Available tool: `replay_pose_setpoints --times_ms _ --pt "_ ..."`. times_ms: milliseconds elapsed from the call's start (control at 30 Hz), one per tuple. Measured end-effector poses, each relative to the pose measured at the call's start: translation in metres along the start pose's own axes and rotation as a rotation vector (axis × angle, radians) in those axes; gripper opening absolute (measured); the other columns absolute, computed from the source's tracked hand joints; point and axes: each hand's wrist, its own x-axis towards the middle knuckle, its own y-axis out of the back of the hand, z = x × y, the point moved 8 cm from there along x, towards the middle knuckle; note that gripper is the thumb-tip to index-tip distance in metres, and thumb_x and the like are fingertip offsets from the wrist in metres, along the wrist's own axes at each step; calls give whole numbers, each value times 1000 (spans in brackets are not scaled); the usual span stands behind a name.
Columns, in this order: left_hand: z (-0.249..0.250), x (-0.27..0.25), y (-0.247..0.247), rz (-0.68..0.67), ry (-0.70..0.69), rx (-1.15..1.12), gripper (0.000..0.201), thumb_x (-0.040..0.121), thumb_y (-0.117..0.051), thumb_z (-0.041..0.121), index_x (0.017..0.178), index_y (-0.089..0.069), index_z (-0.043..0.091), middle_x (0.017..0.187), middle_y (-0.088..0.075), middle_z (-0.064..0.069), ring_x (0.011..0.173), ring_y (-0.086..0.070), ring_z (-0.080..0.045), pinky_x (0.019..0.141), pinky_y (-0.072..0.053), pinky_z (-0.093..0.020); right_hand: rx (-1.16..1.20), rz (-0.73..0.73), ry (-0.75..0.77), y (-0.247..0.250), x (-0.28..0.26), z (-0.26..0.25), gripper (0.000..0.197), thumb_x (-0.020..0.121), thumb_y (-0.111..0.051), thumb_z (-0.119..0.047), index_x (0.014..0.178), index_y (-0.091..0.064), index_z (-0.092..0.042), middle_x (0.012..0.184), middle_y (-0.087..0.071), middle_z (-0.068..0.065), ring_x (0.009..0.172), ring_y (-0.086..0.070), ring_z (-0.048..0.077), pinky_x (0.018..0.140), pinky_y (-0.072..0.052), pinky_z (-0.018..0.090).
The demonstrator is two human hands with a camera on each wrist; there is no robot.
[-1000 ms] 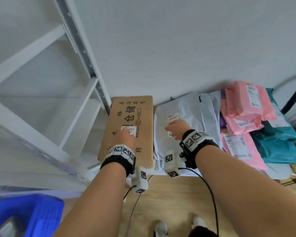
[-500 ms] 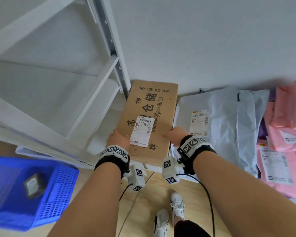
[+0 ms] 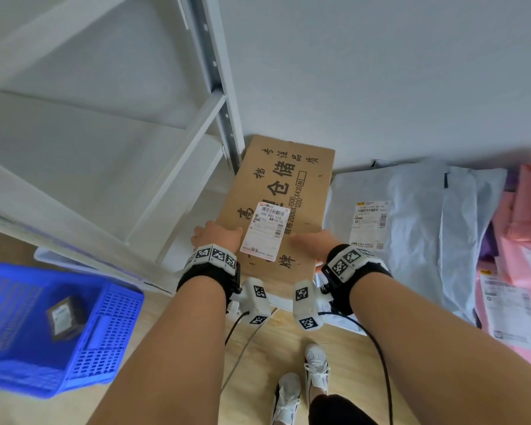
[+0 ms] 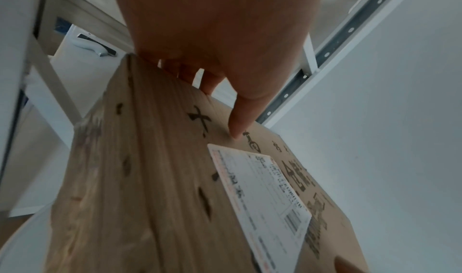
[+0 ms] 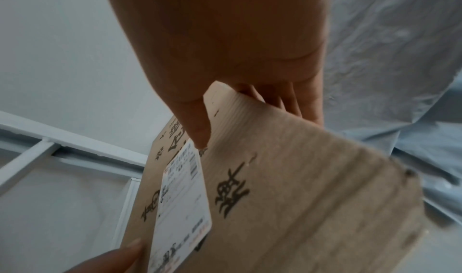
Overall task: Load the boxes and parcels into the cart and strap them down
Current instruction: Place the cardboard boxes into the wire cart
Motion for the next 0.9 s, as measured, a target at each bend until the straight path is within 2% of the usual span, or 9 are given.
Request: replay_pose_setpoints --times_ms 100,167,233,333,500,567,633,767,900 --pt "4 -4 4 -8 -5 -144 69 75 -64 42 129 -36 11 128 -48 -14 116 -50 -34 98 -44 -47 139 49 -38 8 -7 1 52 81 -68 -40 121 -52 -11 107 -67 7 87 -66 21 59 -54 30" --pt "4 -10 6 -22 -2 -258 67 70 -64 39 123 -34 12 122 -55 -12 108 -56 -35 96 -46 -49 267 87 -42 14 -11 1 67 80 -75 -31 131 -38 -8 120 -59 11 98 -63 26 66 -53 34" --pt "2 -16 7 -33 5 -344 61 68 -66 36 114 -33 15 118 -57 -11 104 -59 -34 96 -45 -49 306 107 -24 20 -16 1 72 79 -77 -28 132 -33 -7 124 -56 12 101 -61 28 77 -54 37" --pt "0 -29 11 -42 -5 -433 62 58 -67 38 103 -28 20 115 -58 -9 100 -60 -33 94 -46 -51 314 141 13 31 -27 -2 75 79 -75 -31 135 -29 -10 118 -56 10 93 -59 24 76 -53 38" --pt "4 -53 25 -2 -59 -491 63 49 -66 39 100 -33 23 107 -60 -4 93 -61 -30 89 -48 -51 388 212 94 48 -53 -6 83 67 -78 -40 134 -38 -10 110 -63 8 90 -65 24 75 -57 38" --pt "10 -69 36 47 -103 -491 61 51 -64 41 102 -35 23 105 -60 -3 94 -61 -29 90 -46 -52 424 244 121 57 -68 -6 83 68 -77 -40 135 -38 -10 109 -64 8 89 -65 23 70 -55 35" --pt "17 -85 47 101 -148 -463 56 57 -62 43 103 -36 22 103 -58 -2 95 -59 -29 92 -44 -52 448 272 140 67 -85 -4 85 71 -76 -41 137 -36 -8 107 -63 5 89 -64 22 71 -54 34" --pt "32 -113 57 151 -227 -469 52 61 -60 45 102 -37 23 104 -58 -1 95 -58 -29 92 -44 -51 529 367 179 94 -119 9 73 81 -72 -38 134 -32 -8 86 -52 -1 74 -55 15 65 -49 32" --pt "63 -141 55 174 -351 -443 47 63 -56 46 106 -51 27 102 -60 5 94 -58 -24 95 -42 -49 535 445 251 125 -147 18 68 80 -72 -42 129 -36 -12 94 -56 -1 78 -58 14 65 -51 31"
